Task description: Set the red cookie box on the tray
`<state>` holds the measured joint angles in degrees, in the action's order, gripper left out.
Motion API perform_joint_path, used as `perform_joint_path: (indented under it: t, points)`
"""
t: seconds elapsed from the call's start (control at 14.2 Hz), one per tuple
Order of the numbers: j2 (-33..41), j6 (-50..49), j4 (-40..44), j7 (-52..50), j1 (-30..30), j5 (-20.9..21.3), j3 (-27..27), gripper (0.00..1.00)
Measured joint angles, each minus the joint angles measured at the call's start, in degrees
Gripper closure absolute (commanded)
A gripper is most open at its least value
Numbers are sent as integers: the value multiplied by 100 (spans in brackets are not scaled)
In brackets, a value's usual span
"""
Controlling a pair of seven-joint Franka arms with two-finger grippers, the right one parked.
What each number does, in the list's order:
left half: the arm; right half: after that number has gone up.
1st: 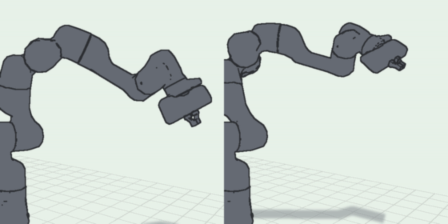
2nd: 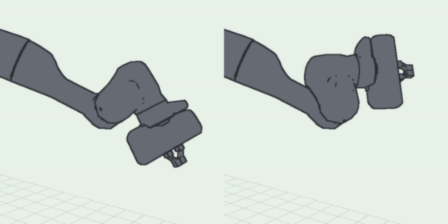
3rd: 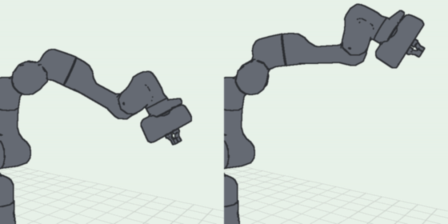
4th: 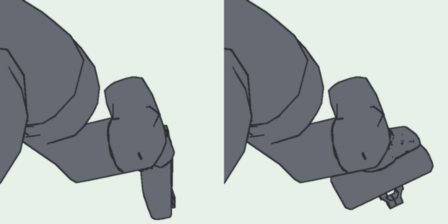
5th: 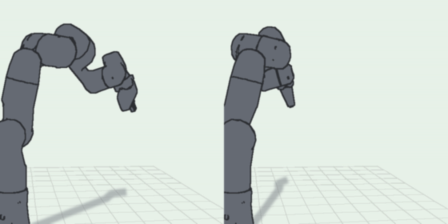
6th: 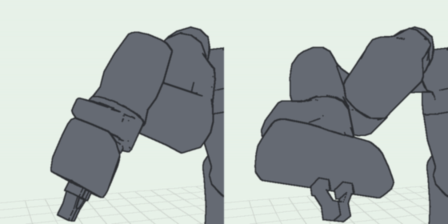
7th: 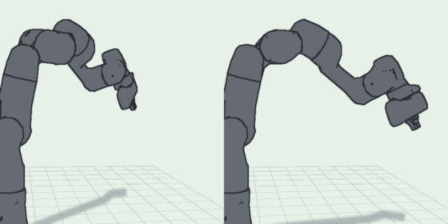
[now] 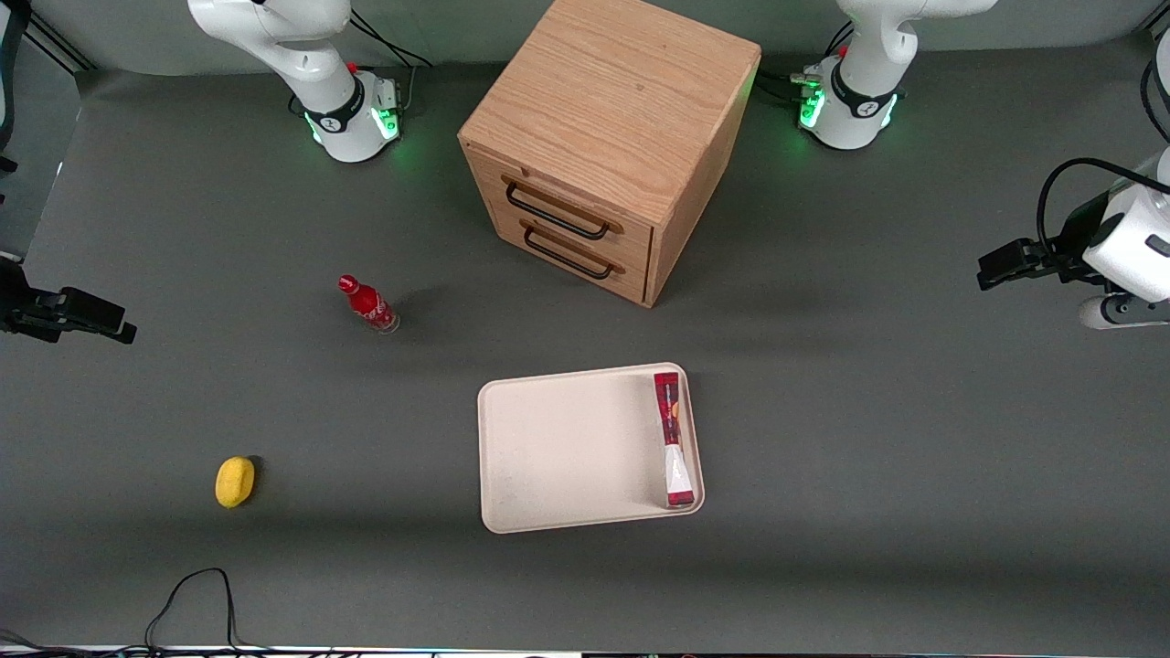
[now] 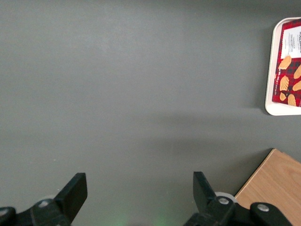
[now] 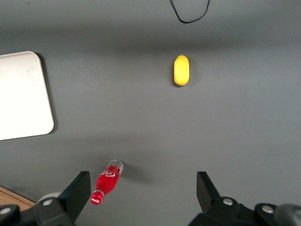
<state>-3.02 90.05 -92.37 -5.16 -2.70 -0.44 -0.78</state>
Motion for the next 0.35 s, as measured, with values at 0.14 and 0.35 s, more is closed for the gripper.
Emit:
perform_joint_path:
  t: [0.14, 0.35]
  points:
    - [-1, -73, 0, 109, 5, 0, -10, 0]
    - [-2, -78, 0, 170, 10, -1, -10, 0]
